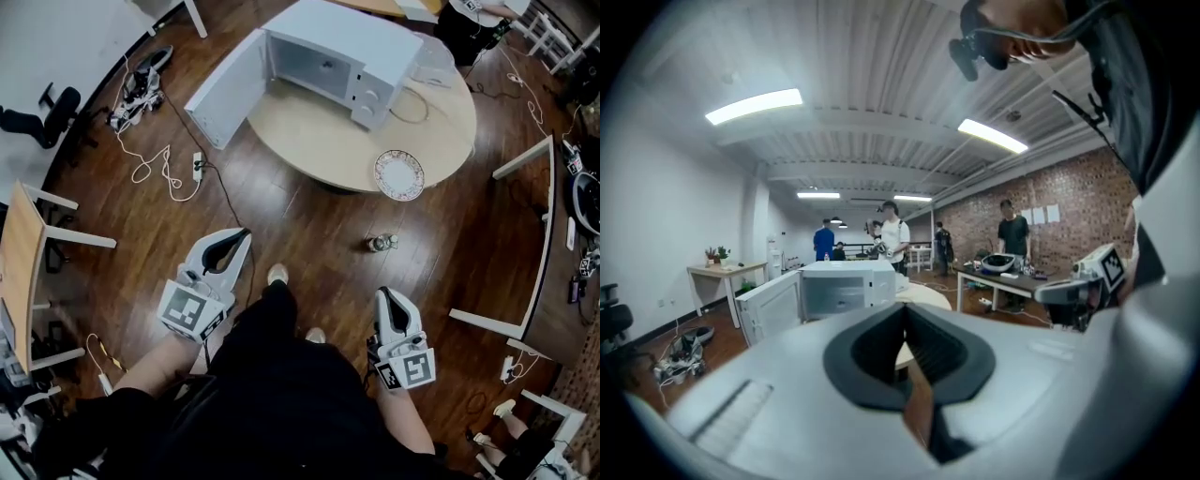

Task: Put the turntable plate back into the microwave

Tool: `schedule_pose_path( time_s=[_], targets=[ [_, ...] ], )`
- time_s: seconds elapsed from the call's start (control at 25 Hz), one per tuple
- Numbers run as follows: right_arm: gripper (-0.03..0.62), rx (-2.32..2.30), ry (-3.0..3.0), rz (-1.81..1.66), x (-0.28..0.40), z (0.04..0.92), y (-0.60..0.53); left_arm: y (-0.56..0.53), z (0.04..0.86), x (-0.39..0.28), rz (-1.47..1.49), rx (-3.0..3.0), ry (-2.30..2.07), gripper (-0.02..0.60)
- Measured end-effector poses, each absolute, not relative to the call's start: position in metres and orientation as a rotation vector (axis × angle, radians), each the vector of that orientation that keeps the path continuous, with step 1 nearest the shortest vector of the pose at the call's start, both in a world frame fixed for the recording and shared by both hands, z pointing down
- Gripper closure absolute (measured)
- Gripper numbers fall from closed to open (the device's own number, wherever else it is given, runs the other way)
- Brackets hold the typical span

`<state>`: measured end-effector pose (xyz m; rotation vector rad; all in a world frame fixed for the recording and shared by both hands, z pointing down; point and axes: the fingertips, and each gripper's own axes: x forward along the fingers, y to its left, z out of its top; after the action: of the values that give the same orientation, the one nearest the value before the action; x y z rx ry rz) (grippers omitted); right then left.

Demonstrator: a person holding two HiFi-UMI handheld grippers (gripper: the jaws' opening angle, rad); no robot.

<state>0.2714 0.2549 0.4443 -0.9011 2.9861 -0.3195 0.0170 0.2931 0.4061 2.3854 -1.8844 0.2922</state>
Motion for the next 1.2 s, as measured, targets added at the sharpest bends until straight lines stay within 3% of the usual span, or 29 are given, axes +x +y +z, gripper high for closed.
schedule_pose_path(
  time_s=[0.84,1.2],
  targets=[
    [0.594,-1.18,2.922,-0.215,0.165,0.411,0.158,0.188,0.387,-0.119,0.138,2.432,-1.842,0.578],
    [0.594,-1.179,2.914,-0.173,0.123,0.405,0.142,0.158,0.375,-0.143,0.095,2.536,-1.822,0.578]
  ],
)
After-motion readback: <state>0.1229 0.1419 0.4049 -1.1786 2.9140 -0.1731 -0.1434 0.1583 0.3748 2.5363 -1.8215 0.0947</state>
